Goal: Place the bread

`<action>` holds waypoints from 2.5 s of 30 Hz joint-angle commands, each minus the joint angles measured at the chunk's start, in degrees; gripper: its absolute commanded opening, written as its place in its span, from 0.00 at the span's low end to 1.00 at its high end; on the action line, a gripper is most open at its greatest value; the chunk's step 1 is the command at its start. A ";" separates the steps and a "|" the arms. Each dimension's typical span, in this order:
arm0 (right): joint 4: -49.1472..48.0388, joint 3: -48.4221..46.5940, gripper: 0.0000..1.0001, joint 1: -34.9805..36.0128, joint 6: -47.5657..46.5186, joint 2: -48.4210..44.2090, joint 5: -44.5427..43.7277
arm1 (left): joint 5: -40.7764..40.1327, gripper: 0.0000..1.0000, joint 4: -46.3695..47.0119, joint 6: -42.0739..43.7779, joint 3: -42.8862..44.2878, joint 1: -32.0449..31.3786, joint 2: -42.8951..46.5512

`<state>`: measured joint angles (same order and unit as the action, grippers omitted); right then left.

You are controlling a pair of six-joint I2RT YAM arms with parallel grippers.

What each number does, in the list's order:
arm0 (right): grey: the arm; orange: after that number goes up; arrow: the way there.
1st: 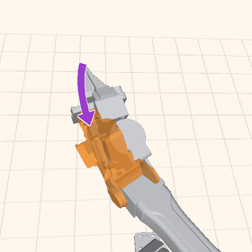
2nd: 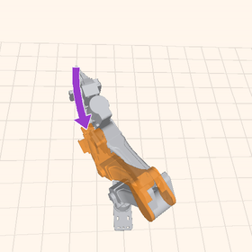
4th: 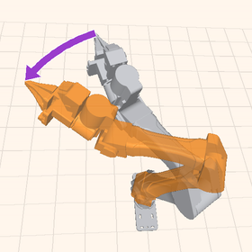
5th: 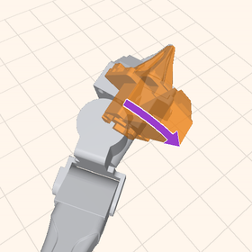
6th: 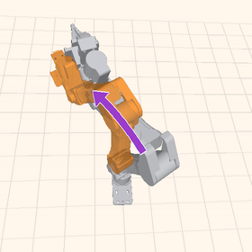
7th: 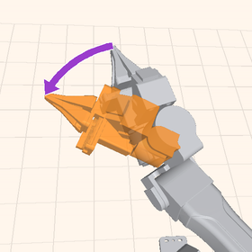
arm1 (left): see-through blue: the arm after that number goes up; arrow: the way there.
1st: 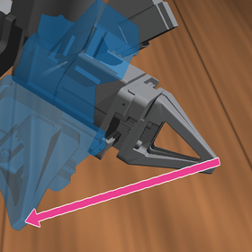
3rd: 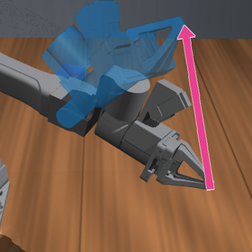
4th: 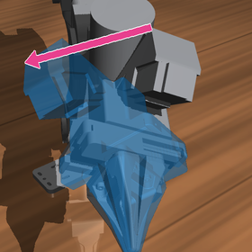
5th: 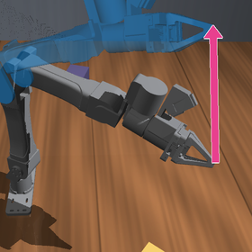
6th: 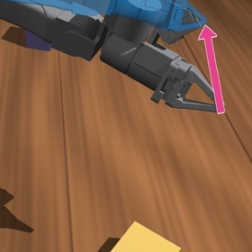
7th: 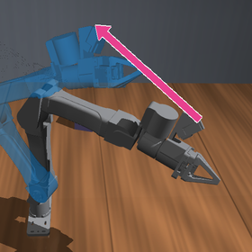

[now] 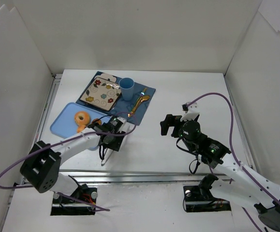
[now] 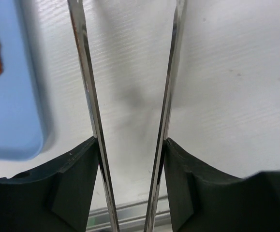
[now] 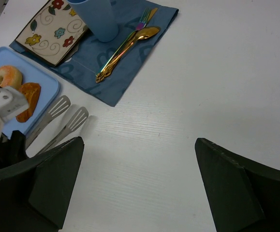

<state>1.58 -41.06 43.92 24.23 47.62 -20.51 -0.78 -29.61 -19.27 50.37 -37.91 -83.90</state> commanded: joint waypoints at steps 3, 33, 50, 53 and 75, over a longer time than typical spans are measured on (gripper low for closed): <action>-2.46 -2.80 0.98 0.11 0.21 0.11 -0.85 | -5.02 0.47 -6.95 -4.29 8.76 -3.13 9.79; -2.20 -3.24 0.98 -0.06 0.21 0.72 -0.84 | -20.67 0.45 -24.19 -7.11 14.94 5.82 14.73; -1.94 -3.41 0.98 0.11 0.12 0.72 -0.67 | -20.32 0.45 -20.59 -7.28 13.62 6.89 8.05; -1.94 -3.41 0.98 -0.15 0.12 0.46 -0.67 | -20.40 0.45 -19.97 -7.01 13.18 6.89 6.82; -1.94 -3.41 0.98 0.20 0.12 0.11 -0.58 | -18.56 0.23 -18.12 -6.75 13.26 7.94 3.30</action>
<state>2.00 -41.47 43.92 24.21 47.88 -20.49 -19.31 -48.53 -26.02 62.85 -30.30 -83.18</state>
